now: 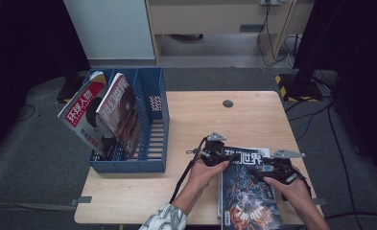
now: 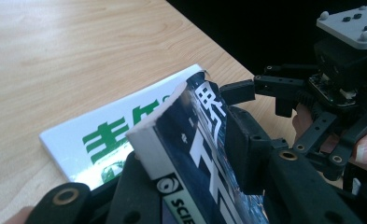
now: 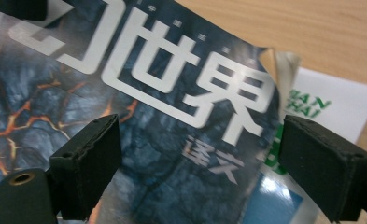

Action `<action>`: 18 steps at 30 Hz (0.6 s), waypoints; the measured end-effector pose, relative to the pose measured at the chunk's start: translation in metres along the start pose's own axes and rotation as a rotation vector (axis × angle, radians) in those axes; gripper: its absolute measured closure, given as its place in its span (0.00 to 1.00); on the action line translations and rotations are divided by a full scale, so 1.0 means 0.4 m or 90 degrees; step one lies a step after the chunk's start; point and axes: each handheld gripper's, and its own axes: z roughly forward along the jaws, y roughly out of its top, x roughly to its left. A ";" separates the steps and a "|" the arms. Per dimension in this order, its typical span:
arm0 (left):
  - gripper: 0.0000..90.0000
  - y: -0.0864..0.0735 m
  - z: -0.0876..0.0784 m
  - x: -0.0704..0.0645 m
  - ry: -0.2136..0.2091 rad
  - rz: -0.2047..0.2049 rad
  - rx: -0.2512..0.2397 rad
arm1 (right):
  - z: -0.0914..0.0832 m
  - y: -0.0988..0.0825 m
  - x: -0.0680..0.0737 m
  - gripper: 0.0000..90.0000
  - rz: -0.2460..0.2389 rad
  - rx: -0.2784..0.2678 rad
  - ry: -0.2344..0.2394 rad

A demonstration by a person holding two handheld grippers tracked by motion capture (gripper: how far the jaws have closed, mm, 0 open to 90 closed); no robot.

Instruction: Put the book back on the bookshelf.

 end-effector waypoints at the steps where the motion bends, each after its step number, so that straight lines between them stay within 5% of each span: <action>1: 0.75 0.003 -0.003 -0.003 0.001 0.004 -0.001 | -0.001 0.002 0.002 0.15 0.001 -0.003 -0.002; 18: 0.86 0.073 -0.083 -0.055 0.020 0.111 -0.058 | -0.038 0.054 0.022 0.21 -0.031 -0.088 0.004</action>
